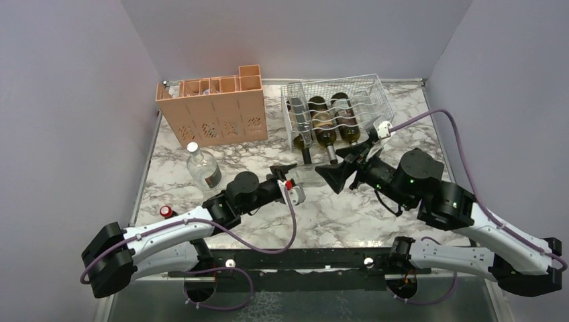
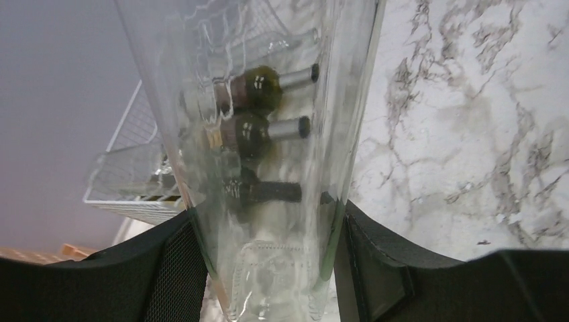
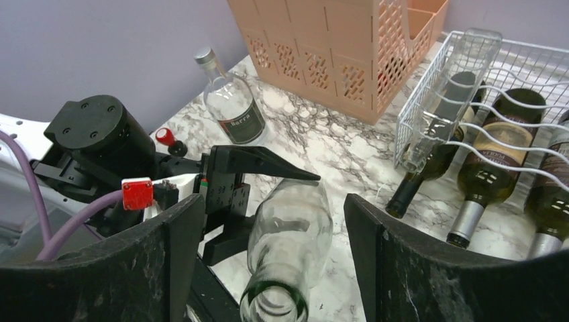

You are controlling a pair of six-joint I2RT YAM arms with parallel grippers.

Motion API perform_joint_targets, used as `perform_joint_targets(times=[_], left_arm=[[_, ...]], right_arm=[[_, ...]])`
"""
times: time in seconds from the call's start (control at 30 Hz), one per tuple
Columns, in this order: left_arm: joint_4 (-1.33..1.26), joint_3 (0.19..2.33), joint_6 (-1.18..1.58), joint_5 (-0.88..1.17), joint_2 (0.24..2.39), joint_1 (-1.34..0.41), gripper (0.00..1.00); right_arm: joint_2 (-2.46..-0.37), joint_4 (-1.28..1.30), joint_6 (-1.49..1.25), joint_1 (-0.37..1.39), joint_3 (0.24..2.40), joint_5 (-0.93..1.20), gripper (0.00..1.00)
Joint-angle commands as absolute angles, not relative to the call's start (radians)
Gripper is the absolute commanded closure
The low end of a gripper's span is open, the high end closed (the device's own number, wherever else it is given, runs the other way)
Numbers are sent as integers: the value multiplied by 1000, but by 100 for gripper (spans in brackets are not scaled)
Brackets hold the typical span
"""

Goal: Put the wine bottle on the wine rack

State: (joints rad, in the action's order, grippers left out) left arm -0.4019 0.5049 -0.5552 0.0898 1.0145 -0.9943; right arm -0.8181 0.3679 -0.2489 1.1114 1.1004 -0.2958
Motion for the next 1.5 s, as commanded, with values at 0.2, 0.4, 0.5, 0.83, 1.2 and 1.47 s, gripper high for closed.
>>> perform_joint_targets(times=[0.2,0.4,0.5,0.83,1.2,1.47], left_arm=[[-171,632,-1065,120,865,-994,100],[-125,635,-1232,131,829,-994,100],[-125,617,-1280,139,817,-996,100],[-120,563,-1368,88,819,-998,100],[-132,523,-1411,43,836,-999,100],[-151,504,-1419,28,832,-999,100]], right_arm=[[-833,680,-213,1114,1315,-182,21],[-868,732,-216,1115,1324,-149,20],[-886,731,-231,1114,1304,-99,20],[-935,715,-296,1115,1202,20,20],[-1004,652,-347,1115,1085,45,20],[-1090,579,-387,1115,1055,56,25]])
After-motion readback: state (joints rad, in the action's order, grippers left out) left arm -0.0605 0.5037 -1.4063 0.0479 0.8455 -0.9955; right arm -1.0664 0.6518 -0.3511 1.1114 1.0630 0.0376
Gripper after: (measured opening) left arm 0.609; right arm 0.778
